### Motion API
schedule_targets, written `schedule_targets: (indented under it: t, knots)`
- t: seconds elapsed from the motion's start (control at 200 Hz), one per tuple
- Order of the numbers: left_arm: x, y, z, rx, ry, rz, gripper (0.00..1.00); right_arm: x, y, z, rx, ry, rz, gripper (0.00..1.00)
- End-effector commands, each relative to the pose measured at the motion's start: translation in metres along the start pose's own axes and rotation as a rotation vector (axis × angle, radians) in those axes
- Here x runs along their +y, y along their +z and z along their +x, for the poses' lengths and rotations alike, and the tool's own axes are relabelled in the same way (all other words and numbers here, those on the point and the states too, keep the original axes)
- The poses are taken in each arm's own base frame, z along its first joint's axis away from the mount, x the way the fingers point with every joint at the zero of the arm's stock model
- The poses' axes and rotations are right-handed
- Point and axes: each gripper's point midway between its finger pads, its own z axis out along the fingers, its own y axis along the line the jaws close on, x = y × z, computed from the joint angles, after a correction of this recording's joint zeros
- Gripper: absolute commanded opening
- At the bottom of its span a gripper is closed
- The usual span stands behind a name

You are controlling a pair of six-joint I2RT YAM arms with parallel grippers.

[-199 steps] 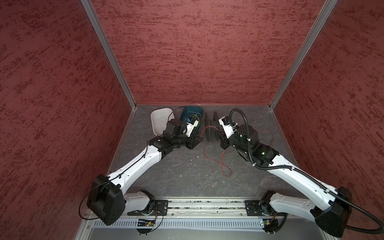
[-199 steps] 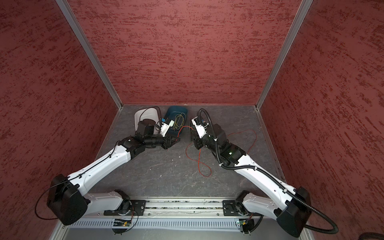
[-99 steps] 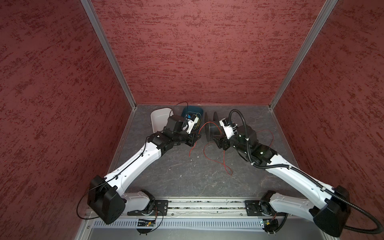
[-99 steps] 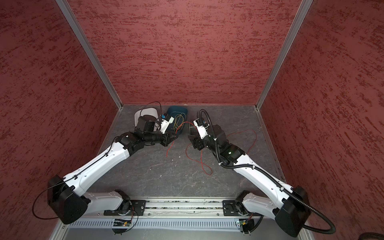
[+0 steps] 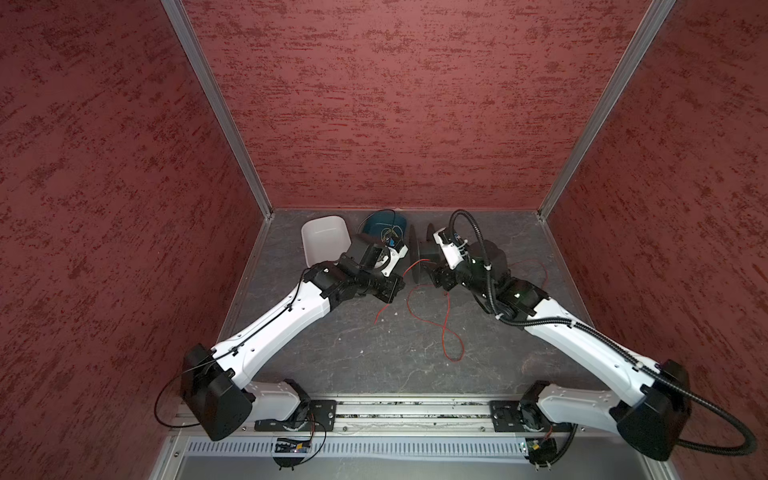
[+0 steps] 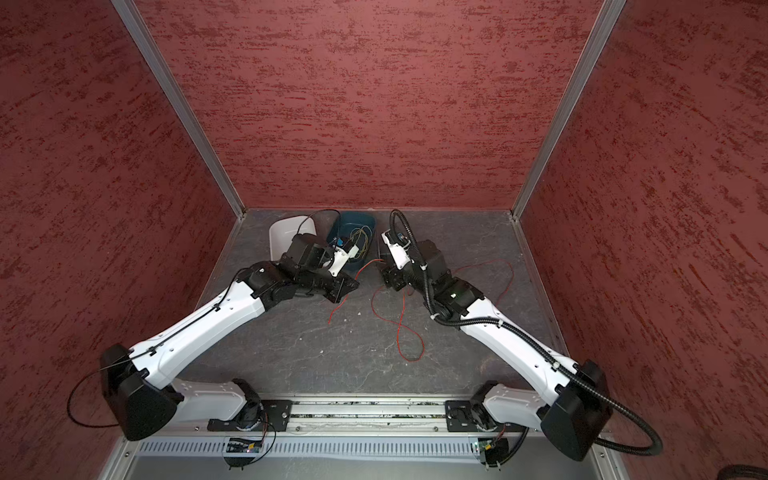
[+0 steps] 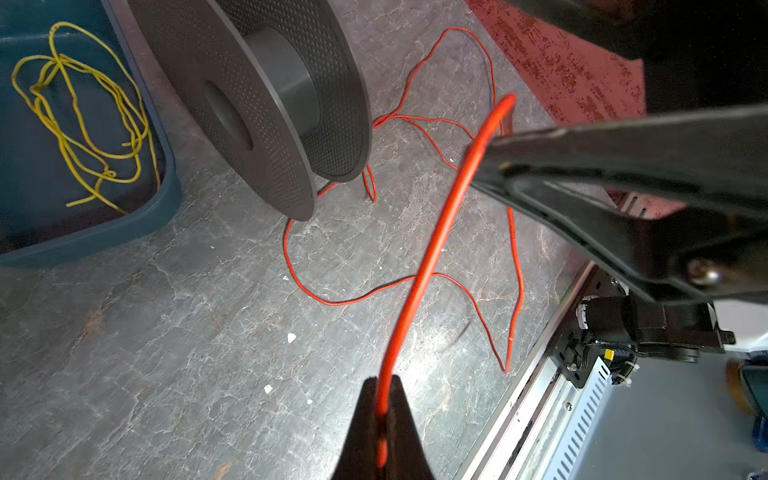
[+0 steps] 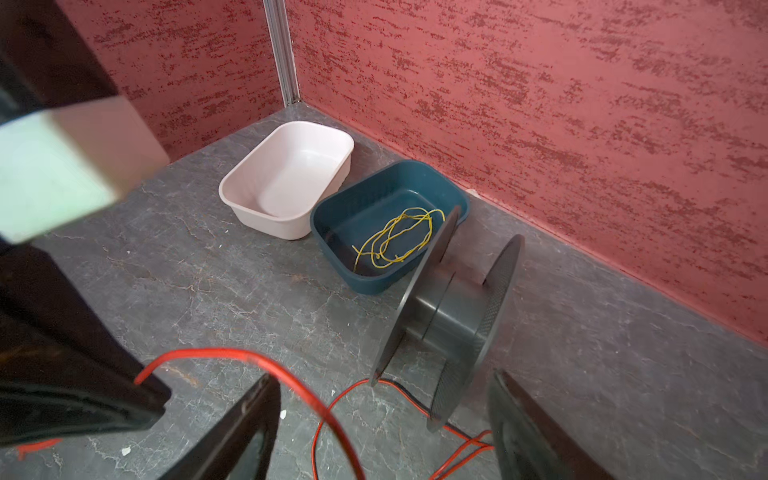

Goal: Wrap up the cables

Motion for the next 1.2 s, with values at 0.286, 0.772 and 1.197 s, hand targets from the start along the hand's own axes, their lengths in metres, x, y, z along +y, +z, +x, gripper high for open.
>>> schedule_targets:
  t: [0.286,0.772,1.197]
  knots:
    - [0.0,-0.021,-0.019,-0.074,0.02,-0.001,0.03,0.015,0.001,0.0,-0.028,-0.073,-0.093,0.16]
    - [0.01,-0.034,-0.078,-0.319,-0.123,0.075,0.02,0.034,-0.015,0.029,-0.095,0.107,-0.2,0.0]
    - [0.021,-0.015,-0.074,-0.254,-0.147,0.062,0.48,-0.021,-0.032,0.021,-0.134,0.123,0.115,0.0]
